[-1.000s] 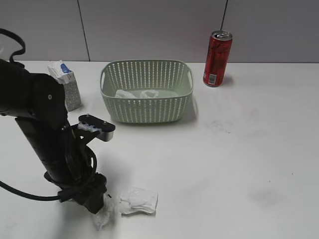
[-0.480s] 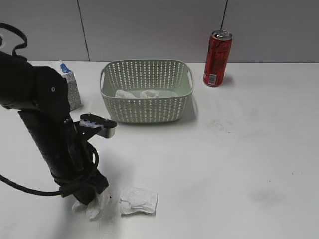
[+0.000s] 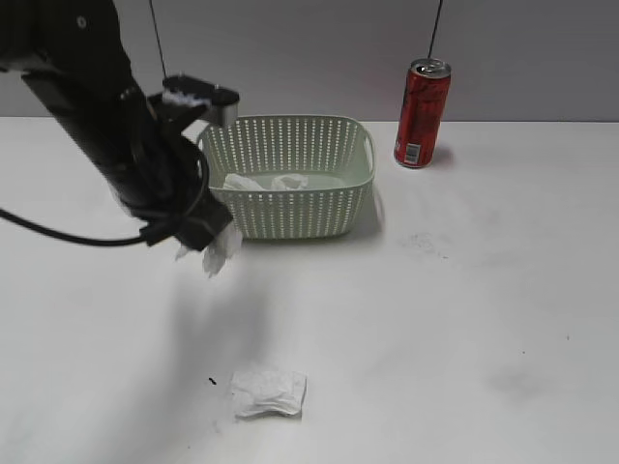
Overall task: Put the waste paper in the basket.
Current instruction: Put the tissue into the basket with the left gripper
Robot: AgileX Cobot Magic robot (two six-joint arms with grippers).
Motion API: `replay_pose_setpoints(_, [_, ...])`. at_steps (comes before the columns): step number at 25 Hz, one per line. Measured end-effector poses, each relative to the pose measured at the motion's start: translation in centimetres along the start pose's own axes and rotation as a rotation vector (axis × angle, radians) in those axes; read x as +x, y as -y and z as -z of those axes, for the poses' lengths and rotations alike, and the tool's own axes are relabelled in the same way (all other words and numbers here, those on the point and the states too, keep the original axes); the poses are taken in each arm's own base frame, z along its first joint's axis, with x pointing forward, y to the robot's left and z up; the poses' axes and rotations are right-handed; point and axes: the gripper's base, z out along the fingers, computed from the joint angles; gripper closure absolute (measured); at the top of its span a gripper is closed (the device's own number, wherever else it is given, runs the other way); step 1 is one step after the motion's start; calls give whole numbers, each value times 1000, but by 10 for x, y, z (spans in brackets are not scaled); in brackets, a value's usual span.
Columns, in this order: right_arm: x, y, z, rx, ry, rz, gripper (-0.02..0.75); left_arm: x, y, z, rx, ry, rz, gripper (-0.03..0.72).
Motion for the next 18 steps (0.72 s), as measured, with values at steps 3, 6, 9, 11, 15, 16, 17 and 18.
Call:
replay_pose_setpoints(3, [0,0,0,0,0,0,166,-26,-5,18,-56,165,-20,706])
replay_pose_setpoints(6, [0,0,0,0,0,0,166,-49,-10,34,-131,344,-53,706])
replay_pose_setpoints(9, [0,0,0,0,0,0,166,-63,-14,41,-198,483,-80,706])
replay_pose_setpoints(11, [0,0,0,0,0,0,166,-70,-19,39,-242,547,-104,706])
replay_pose_setpoints(15, [0,0,0,0,0,0,166,-79,-29,15,-294,588,-136,706])
replay_pose_setpoints(16, [0,0,0,0,0,0,166,-80,-32,7,-297,584,-136,706])
replay_pose_setpoints(17, [0,0,0,0,0,0,166,-80,-34,-1,-298,575,-135,699])
replay_pose_setpoints(18, [0,0,0,0,0,0,166,-80,-36,-9,-296,560,-132,680])
